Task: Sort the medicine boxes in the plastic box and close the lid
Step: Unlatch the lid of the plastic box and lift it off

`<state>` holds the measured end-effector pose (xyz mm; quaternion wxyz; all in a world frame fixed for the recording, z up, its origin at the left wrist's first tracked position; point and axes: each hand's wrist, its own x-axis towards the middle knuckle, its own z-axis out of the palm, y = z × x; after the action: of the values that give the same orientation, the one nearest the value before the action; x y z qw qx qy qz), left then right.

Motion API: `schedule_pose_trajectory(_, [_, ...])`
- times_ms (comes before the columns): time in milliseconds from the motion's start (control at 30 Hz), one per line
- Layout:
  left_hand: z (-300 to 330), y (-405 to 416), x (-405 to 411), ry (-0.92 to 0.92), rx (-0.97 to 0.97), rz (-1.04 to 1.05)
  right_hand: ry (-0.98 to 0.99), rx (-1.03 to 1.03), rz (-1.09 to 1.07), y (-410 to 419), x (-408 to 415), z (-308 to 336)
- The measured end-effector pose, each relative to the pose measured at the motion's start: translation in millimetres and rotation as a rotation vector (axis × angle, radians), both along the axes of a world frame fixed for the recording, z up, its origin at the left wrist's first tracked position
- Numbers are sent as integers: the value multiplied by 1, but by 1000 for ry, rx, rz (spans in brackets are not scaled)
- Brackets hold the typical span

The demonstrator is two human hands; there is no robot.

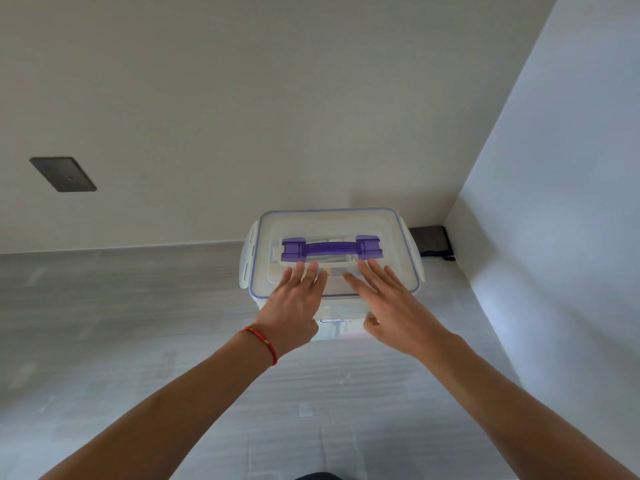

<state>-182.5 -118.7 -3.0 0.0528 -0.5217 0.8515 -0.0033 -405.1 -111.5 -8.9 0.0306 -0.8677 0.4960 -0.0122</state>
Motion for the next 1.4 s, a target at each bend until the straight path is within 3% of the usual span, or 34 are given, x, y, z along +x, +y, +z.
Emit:
schedule_pose_trajectory(133, [7,-6,16,268,11,-47,-217,100,-16,-11,-25,6])
schedule_pose_trajectory(267, [7,-17,54,468,166,-16,-540,209,-343,-28,-52,5])
schedule_pose_trajectory(367, [-6,-42,83,615,43,367,-700,320,-593,-43,-56,-1])
schedule_pose_trajectory(467, [-16,-69,94,887,265,798,-932,376,-679,-47,-47,-6])
schedule_pose_trajectory(567, [-20,-79,87,1174,285,921,-1056,340,-721,-48,-44,-7])
schedule_pose_trajectory(867, [30,-72,58,1246,-111,796,-1268,246,-703,-46,-63,24])
schedule_pose_trajectory(1000, [78,-78,18,1381,-77,611,-1445,228,-747,-9,-88,40])
schedule_pose_trajectory(1100, [98,-86,-23,1384,33,449,-1572,303,-901,31,-121,23])
schedule_pose_trajectory(1233, [101,-98,-97,1197,231,290,-1567,483,-999,99,-150,-18])
schedule_pose_trajectory(1400, [77,-95,-186,796,338,97,-1653,665,-1130,174,-156,-68])
